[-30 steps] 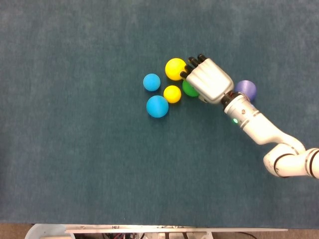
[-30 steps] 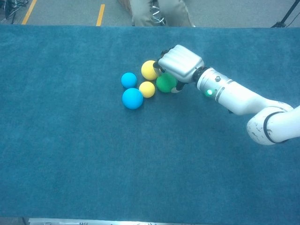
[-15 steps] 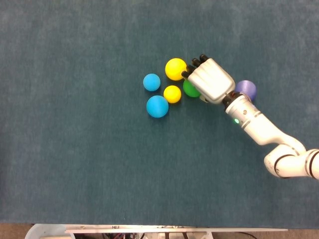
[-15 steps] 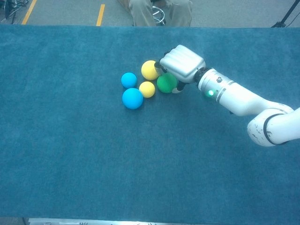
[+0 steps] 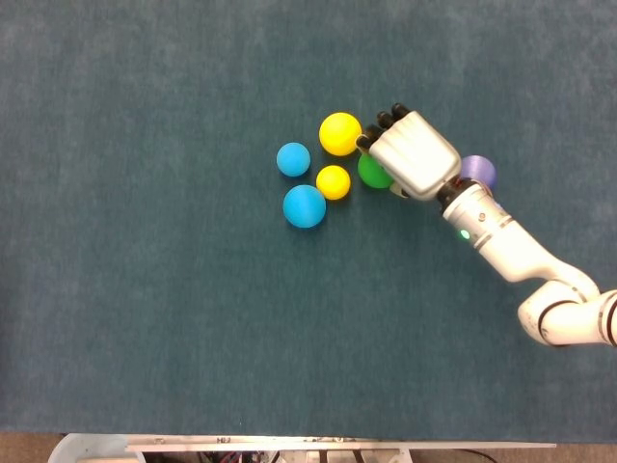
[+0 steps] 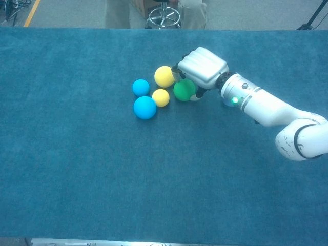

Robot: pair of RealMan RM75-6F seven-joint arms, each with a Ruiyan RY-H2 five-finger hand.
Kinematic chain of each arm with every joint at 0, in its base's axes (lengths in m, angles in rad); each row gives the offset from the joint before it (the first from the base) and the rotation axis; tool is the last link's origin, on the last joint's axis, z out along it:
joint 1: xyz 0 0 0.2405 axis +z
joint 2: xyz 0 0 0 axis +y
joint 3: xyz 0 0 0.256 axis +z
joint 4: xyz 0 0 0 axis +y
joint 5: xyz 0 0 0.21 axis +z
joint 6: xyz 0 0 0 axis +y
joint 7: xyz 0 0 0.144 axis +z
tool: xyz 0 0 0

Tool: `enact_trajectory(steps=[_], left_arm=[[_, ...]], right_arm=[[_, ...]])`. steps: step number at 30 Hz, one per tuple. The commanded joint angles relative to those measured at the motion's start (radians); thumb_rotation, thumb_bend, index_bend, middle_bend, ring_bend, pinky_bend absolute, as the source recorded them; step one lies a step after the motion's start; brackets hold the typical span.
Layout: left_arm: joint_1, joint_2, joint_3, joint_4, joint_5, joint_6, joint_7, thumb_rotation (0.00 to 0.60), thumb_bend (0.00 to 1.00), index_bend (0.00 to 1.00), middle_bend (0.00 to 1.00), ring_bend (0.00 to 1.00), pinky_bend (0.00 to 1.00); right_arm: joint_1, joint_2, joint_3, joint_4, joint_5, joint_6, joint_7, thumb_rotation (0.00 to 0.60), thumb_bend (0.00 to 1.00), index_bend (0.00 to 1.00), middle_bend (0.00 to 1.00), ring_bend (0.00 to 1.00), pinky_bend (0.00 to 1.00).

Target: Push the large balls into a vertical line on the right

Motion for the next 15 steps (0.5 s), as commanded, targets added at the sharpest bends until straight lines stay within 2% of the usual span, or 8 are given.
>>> enact_trajectory(steps=[1, 15], left_arm=[[0.0, 0.0, 0.0, -0.001, 0.001, 0.0, 0.0, 0.6, 0.4, 0.32, 0.17, 0.24, 0.31], [-0.011, -0.003, 0.002, -0.007, 0.009, -0.013, 0.009, 0.6, 0.4, 0.32, 0.17, 0.24, 0.31]], right_arm=[[-0.003, 0.004, -0.001, -0.004, 0.0, 0.001, 0.002, 0.6, 0.1, 0.55, 0.56, 0.36, 0.36], [-0.051, 0.11, 0.029, -0.045, 0.046, 0.043, -0.001, 0.6, 0.1, 0.55, 0.56, 0.36, 0.36]])
